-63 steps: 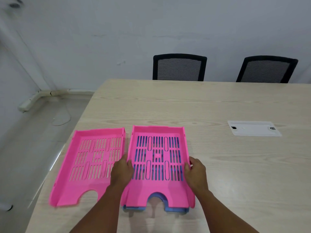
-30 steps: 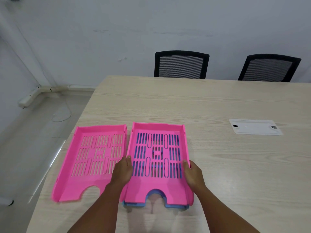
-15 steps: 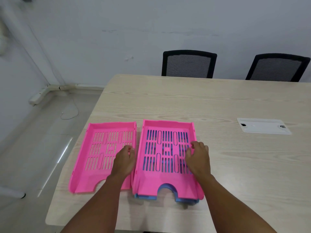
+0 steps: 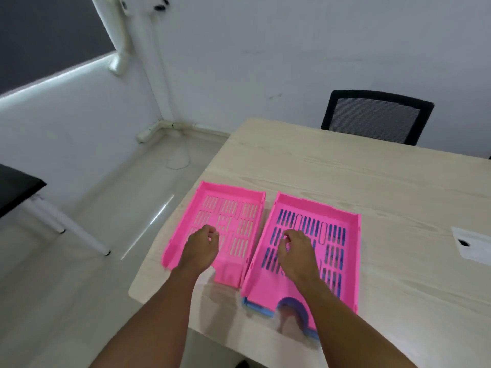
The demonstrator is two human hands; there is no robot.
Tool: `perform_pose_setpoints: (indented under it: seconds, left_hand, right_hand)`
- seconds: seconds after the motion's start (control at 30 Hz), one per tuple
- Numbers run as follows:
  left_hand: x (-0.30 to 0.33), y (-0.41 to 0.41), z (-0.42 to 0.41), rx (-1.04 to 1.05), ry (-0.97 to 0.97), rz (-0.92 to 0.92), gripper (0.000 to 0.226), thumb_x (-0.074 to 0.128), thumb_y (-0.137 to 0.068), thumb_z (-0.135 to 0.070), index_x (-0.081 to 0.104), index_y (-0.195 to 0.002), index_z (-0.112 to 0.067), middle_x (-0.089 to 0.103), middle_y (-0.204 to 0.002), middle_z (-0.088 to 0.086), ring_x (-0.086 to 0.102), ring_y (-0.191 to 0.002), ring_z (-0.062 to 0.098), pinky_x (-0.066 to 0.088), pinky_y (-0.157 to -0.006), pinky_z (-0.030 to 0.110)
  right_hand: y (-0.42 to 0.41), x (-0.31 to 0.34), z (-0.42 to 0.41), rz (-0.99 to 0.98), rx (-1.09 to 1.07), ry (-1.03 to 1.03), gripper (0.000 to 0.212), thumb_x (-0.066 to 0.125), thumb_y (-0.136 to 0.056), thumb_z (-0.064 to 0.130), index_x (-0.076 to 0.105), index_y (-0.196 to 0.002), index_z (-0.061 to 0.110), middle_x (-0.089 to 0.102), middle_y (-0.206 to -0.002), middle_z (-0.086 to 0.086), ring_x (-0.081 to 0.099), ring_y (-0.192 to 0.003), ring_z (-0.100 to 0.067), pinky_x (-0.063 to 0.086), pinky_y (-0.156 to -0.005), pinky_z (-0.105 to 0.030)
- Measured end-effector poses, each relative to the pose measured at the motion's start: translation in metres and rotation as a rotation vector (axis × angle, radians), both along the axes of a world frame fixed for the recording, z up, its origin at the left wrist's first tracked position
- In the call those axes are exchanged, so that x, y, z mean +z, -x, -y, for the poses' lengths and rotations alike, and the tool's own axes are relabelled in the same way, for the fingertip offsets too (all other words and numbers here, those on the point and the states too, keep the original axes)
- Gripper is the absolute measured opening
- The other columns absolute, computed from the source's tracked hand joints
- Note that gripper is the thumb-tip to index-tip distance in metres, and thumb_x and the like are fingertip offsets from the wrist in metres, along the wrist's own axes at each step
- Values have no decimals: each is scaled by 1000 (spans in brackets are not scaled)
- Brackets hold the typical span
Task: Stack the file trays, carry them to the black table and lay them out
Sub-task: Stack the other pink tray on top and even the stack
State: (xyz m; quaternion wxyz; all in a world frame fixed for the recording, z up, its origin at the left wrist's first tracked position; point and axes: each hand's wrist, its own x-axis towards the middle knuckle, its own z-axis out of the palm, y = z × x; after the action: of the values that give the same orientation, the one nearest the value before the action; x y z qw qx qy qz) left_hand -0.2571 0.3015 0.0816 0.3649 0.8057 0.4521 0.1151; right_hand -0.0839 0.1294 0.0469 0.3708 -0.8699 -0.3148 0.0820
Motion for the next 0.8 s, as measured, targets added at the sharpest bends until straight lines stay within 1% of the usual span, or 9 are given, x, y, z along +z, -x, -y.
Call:
perform_pose_setpoints:
  seconds: [0.13, 0.23, 0.3, 0.37, 0.43, 0.53, 0.67, 0.73, 0.8]
  left_hand:
    - [-1, 17, -9, 54, -21, -21, 22, 52, -101, -25, 65, -112, -11, 71, -105, 6, 66, -98, 25, 51, -83, 34]
    - [-6, 28, -24, 80, -26, -16, 22, 51, -101, -26, 65, -112, -12, 70, -106, 3, 66, -97, 22, 49, -82, 32]
    - [-10, 33, -36, 93, -30, -7, 22, 51, -101, -26, 65, -112, -13, 70, -107, 3, 65, -98, 21, 48, -83, 32]
    - [-17, 35, -49, 81, -36, -2, 21, 52, -100, -25, 65, -113, -14, 70, -109, 3, 66, -99, 22, 51, -86, 34]
    - [-26, 34, -62, 34, -35, -8, 23, 53, -100, -25, 64, -117, -15, 69, -115, 4, 66, -104, 23, 53, -92, 38]
    - [-40, 33, -86, -41, -45, -50, 28, 54, -97, -24, 62, -123, -17, 63, -125, 4, 59, -117, 25, 50, -98, 42]
    - [-54, 35, -124, -74, -110, -104, 34, 58, -94, -20, 61, -128, -14, 55, -136, 7, 52, -125, 29, 48, -102, 45]
    - [-61, 35, -140, -86, -85, -129, 42, 59, -94, -19, 56, -135, -11, 49, -143, 9, 52, -127, 30, 48, -103, 46]
    - [-69, 35, -152, -118, -9, -176, 51, 57, -96, -19, 44, -145, -9, 40, -151, 10, 54, -128, 33, 49, -102, 45]
  right_hand:
    - [17, 2, -26, -7, 127, 20, 28, 53, -95, 11, 66, -116, -2, 66, -112, -18, 56, -110, -33, 44, -103, -45]
    - [27, 5, -47, -16, 169, 34, 31, 51, -97, 14, 65, -121, 0, 65, -117, -16, 54, -114, -30, 42, -107, -47]
    - [32, 7, -63, -23, 169, 52, 34, 51, -97, 15, 62, -127, 1, 63, -125, -16, 53, -121, -30, 40, -111, -43]
    - [35, 9, -78, -46, 137, 75, 39, 52, -97, 16, 58, -133, 1, 59, -132, -16, 50, -128, -31, 36, -114, -39]
    - [37, 8, -91, -78, 86, 101, 44, 52, -96, 17, 53, -137, 2, 56, -137, -17, 47, -132, -31, 34, -115, -38]
    - [40, 4, -110, -120, 15, 168, 48, 52, -96, 15, 48, -141, -1, 51, -141, -20, 45, -134, -33, 33, -114, -37]
    - [49, -2, -134, -213, -89, 255, 58, 54, -95, 14, 35, -148, -1, 42, -148, -20, 37, -141, -32, 29, -118, -35]
    - [53, -6, -144, -273, -158, 286, 61, 56, -94, 13, 32, -149, -1, 41, -147, -20, 39, -139, -33, 31, -117, -36]
    - [57, -16, -150, -343, -228, 310, 64, 59, -92, 10, 32, -148, -1, 43, -144, -21, 46, -133, -34, 39, -113, -39]
